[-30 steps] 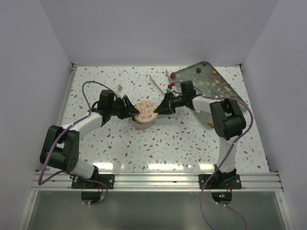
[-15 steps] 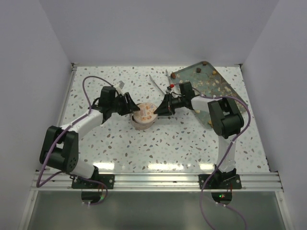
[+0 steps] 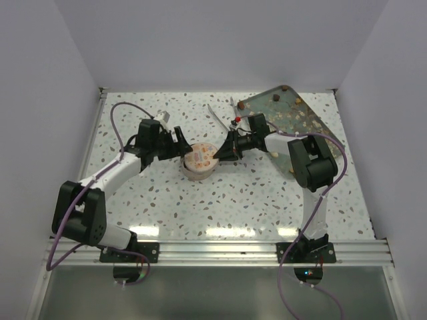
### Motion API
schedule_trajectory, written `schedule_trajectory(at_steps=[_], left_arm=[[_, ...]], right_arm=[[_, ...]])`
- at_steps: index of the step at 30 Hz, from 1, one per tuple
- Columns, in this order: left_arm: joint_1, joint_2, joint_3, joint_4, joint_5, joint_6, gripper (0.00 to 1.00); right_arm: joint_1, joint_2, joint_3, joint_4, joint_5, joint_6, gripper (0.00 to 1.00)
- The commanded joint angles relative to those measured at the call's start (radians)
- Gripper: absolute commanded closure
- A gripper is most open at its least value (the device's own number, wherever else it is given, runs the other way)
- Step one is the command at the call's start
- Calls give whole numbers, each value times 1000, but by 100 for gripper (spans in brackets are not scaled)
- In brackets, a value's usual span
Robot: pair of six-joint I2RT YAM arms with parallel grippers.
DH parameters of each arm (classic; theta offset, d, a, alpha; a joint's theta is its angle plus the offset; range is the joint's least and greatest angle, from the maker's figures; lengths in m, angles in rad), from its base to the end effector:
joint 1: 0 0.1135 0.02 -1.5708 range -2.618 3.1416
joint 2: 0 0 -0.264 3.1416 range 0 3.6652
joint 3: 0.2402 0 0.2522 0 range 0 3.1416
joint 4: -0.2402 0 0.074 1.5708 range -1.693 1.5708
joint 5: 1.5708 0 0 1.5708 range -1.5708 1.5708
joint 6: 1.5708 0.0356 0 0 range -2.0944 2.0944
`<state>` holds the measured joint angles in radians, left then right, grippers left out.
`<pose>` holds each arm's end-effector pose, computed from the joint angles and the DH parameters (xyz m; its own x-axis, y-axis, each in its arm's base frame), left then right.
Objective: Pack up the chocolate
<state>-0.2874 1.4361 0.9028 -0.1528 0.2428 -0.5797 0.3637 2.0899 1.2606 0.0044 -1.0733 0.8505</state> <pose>0.2948 -0.0961 0.2335 -0.7567 -0.3308 -0.5639 0.0467 0.8330 -0.5513 0.3836 0.1795 0.1358 -0.9993 0.0034 0.0375 0.0363 0.3506 0.9358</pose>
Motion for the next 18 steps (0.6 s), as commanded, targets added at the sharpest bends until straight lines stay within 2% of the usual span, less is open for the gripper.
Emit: schedule_trajectory(at_steps=[1, 11, 18], left_arm=[[-2, -5, -38, 61, 24, 8, 16], [-2, 46, -111, 254, 115, -54, 13], [-1, 75, -108, 271, 135, -62, 12]], right_arm=[[9, 53, 0, -110, 125, -60, 78], [15, 79, 28, -170, 147, -106, 77], [20, 91, 40, -201, 157, -130, 75]])
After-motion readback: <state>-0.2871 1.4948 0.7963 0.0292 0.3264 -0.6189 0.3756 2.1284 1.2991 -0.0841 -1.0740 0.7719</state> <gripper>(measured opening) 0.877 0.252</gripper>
